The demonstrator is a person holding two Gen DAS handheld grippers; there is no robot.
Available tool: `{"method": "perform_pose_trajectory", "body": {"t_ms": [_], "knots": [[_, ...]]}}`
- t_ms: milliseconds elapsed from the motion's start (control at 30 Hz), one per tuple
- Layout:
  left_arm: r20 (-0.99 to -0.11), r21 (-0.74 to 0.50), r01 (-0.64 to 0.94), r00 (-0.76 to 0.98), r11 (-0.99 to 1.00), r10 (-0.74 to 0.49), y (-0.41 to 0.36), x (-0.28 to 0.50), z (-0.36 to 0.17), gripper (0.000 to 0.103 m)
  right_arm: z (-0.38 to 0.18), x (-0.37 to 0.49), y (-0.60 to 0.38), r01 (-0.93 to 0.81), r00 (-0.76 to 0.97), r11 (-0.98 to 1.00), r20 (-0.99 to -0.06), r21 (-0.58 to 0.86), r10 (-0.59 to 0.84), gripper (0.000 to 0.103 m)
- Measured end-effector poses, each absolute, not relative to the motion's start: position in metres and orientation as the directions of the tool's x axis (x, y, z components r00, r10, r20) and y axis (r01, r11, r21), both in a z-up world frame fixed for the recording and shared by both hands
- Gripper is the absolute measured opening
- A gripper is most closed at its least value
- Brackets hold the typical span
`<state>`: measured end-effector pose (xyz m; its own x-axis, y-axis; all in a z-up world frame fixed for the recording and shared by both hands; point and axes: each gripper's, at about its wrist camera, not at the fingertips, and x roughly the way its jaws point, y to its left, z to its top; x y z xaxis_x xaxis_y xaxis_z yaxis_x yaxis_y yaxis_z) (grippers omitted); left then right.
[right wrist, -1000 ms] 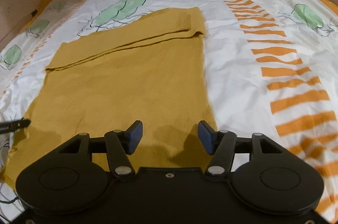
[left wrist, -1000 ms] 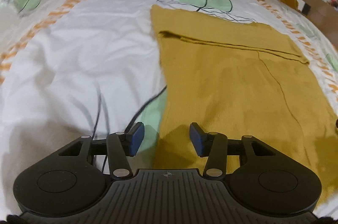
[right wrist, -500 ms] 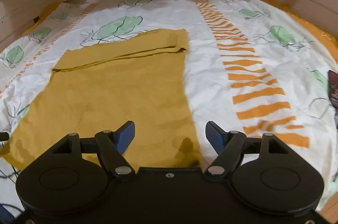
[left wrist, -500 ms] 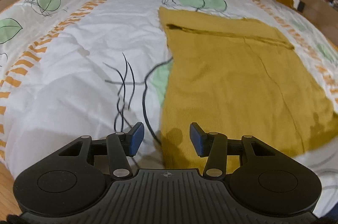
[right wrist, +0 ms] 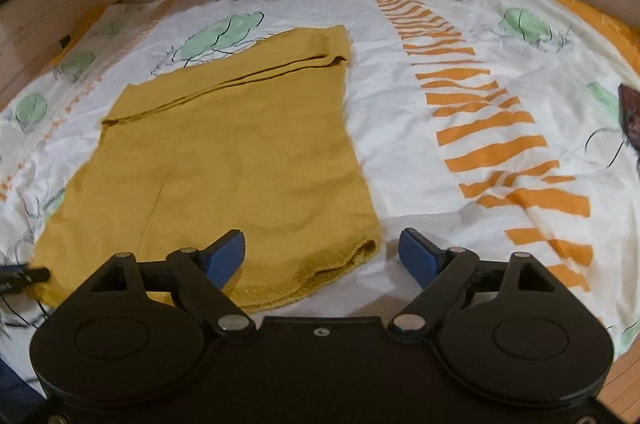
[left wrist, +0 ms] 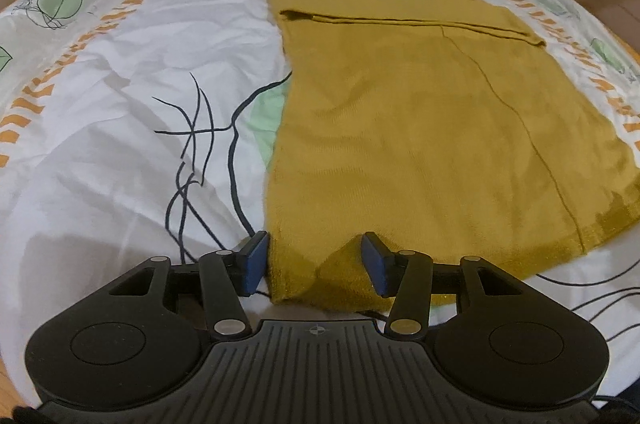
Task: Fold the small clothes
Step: 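Move both tools down to the sweater hem, then close the left tool on the hem while the right tool closes on the hem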
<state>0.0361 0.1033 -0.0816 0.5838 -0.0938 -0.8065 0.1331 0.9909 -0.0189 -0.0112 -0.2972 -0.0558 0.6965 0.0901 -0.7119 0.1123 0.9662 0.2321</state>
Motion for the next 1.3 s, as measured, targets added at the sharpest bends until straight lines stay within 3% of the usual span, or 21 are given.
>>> {"method": "perform_pose_trajectory", "body": {"t_ms": [333,767,867,1300], "knots": [[-0.818,-0.074,0.152,0.556,0.986,-0.147,0.107,0.046,-0.085,0.06,-0.066,0.013,-0.306,0.118,0.653,0.942,-0.739,0.314,0.164,0.087],[-0.813,-0.132,0.144,0.551,0.981,-0.19,0.116,0.064,-0.087,0.061,-0.077,0.036,-0.316,0.084,0.599,0.931,-0.765,0.354,0.237,0.088],[-0.816,-0.159,0.153,0.535,0.975,-0.217,0.118,0.069,-0.088,0.067,-0.08,0.039,-0.317,0.076,0.589,0.925,-0.766,0.372,0.259,0.091],[-0.839,-0.195,0.241,0.462,0.951,-0.289,0.119,0.057,-0.085,0.066,-0.073,0.032,-0.316,0.026,0.564,0.921,-0.766,0.39,0.308,0.092]]}}
